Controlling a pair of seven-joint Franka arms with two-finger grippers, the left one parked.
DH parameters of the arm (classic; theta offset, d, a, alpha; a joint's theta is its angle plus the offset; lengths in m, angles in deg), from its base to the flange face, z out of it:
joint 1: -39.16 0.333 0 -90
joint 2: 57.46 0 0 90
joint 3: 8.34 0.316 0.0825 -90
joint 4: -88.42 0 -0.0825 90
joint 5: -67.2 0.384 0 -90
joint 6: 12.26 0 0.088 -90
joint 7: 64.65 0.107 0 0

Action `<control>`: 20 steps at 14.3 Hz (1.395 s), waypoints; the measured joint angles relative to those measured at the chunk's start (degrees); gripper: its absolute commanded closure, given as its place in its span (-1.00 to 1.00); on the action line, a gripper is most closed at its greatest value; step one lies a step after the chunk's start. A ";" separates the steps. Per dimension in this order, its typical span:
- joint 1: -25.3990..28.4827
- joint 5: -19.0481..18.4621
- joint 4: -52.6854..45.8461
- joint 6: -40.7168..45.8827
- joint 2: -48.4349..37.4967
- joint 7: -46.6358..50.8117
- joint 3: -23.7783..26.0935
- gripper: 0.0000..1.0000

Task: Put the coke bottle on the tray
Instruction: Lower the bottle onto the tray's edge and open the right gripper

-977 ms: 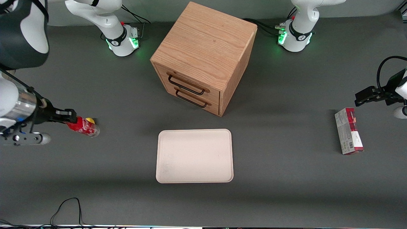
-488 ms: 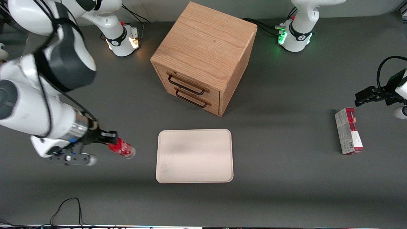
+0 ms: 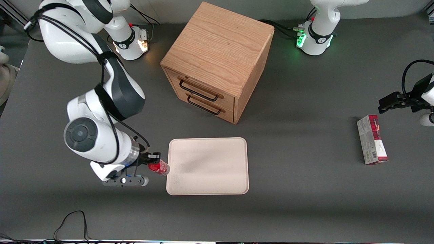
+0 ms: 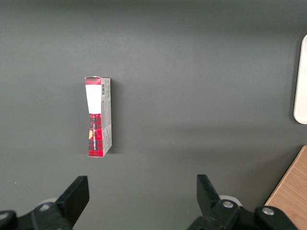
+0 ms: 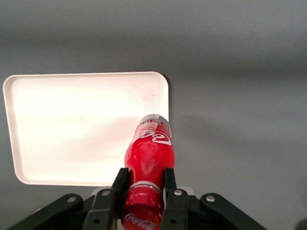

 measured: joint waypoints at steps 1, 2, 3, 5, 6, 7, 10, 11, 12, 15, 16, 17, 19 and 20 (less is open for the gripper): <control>0.15 -1.00 0.01 -1.06 1.40 -0.23 0.09 1.00; 0.32 -1.90 0.02 -2.19 2.90 -0.31 0.17 1.00; 0.51 -2.43 0.03 -3.35 4.23 -0.41 0.19 1.00; 0.88 -3.22 0.04 -5.63 6.33 -0.51 0.20 1.00; 1.02 -3.36 0.03 -6.56 6.97 -0.51 0.21 1.00; 1.11 -3.46 0.04 -7.41 7.43 -0.51 0.21 1.00; 1.53 -4.05 0.07 -9.88 8.35 -0.58 0.21 1.00; 1.71 -4.46 0.07 -10.43 8.71 -0.58 0.21 0.69; 1.82 -4.69 0.09 -10.82 9.06 -0.58 0.20 -0.18; 1.89 -5.98 0.09 -11.58 9.46 -0.58 0.20 -1.00; 1.95 -6.87 0.09 -12.30 9.46 -0.56 0.21 -1.00; 2.00 -7.34 0.13 -13.06 9.47 -0.54 0.21 -1.00; 2.04 -7.66 0.09 -14.04 9.46 -0.54 0.21 -1.00; 1.99 -7.72 0.01 -14.10 9.41 -0.54 0.21 -1.00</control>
